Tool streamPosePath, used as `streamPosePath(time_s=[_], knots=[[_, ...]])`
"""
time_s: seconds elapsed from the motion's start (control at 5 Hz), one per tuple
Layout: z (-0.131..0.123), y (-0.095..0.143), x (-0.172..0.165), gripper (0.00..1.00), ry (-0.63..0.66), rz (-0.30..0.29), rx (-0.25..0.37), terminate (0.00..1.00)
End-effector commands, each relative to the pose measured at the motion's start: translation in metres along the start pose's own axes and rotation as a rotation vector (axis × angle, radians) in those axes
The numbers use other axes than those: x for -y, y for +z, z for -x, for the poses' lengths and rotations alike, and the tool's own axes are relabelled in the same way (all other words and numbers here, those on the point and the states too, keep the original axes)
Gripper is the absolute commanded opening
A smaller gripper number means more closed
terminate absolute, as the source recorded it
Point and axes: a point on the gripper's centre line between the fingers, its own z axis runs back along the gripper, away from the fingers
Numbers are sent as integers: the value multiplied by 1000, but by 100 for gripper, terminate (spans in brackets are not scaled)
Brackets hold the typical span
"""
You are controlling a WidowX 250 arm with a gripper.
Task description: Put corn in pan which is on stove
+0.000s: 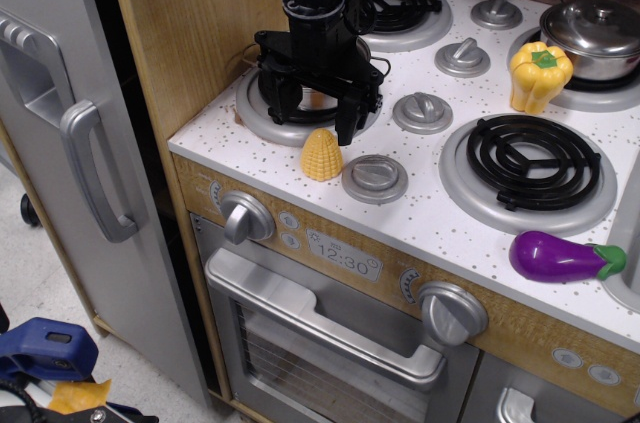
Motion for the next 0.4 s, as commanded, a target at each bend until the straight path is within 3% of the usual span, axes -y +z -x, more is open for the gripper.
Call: streamPosePath(time_s=[0.0, 0.2], knots=[[0, 0, 0, 100, 0, 0, 0, 0], [13, -16, -6, 100, -22, -23, 11, 0]])
